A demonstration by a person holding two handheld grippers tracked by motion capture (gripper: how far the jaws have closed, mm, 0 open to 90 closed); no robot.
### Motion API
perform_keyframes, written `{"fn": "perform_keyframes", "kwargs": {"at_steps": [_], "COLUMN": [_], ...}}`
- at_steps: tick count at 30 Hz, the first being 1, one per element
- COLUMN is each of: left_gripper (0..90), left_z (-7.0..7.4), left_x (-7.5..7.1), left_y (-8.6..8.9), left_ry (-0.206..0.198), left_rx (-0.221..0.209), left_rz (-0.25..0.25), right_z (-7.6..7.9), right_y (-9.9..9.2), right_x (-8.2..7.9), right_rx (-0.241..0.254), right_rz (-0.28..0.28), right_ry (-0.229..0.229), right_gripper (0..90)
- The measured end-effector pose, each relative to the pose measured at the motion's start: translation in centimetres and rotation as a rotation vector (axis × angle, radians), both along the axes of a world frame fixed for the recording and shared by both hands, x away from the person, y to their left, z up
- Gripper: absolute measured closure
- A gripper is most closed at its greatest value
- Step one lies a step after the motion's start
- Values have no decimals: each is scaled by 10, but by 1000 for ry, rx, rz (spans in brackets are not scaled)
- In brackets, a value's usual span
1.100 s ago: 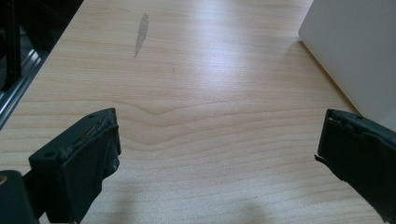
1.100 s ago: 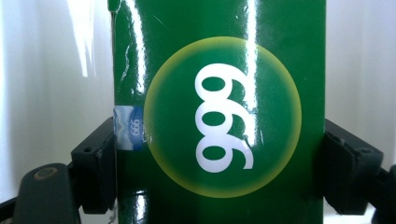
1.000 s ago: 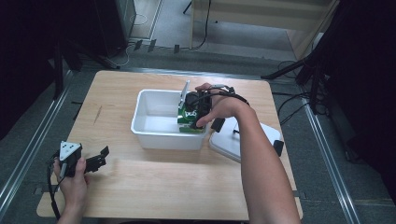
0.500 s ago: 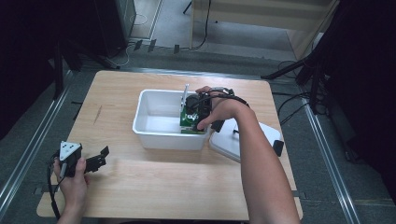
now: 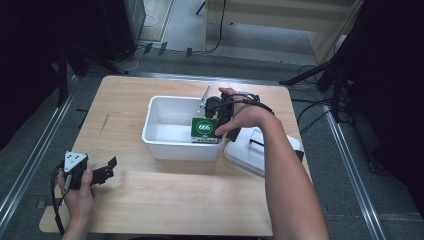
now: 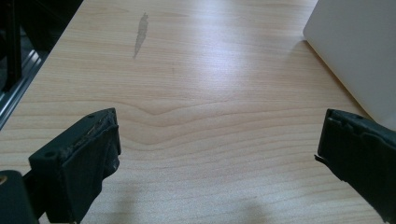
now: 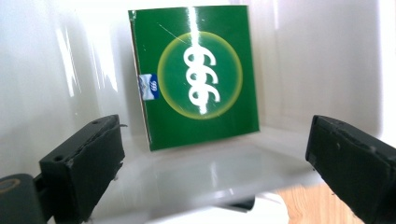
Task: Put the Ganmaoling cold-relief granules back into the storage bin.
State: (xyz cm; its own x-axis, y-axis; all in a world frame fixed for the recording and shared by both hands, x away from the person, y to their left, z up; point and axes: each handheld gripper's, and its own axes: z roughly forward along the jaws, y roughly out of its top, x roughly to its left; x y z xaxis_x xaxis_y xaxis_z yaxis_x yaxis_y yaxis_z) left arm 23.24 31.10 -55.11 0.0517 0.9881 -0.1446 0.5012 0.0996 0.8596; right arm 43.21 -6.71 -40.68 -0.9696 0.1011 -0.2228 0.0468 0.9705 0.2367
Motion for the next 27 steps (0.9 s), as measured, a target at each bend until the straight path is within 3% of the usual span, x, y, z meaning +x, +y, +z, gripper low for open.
{"fn": "perform_keyframes", "kwargs": {"at_steps": [12, 17, 27], "left_gripper": [0, 0, 0], "left_z": [0, 1, 1], "left_x": [-2, -4, -3], "left_y": [-2, 0, -5], "left_ry": [-21, -48, -30], "left_rx": [8, 2, 51], "left_rz": [2, 10, 19], "right_z": [30, 36, 35], "right_y": [-32, -48, -83], "right_x": [-6, -11, -21], "right_rx": [81, 85, 95], "right_rz": [-105, -130, -182], "right_ry": [-31, -50, -60], "right_gripper": [0, 0, 0]}}
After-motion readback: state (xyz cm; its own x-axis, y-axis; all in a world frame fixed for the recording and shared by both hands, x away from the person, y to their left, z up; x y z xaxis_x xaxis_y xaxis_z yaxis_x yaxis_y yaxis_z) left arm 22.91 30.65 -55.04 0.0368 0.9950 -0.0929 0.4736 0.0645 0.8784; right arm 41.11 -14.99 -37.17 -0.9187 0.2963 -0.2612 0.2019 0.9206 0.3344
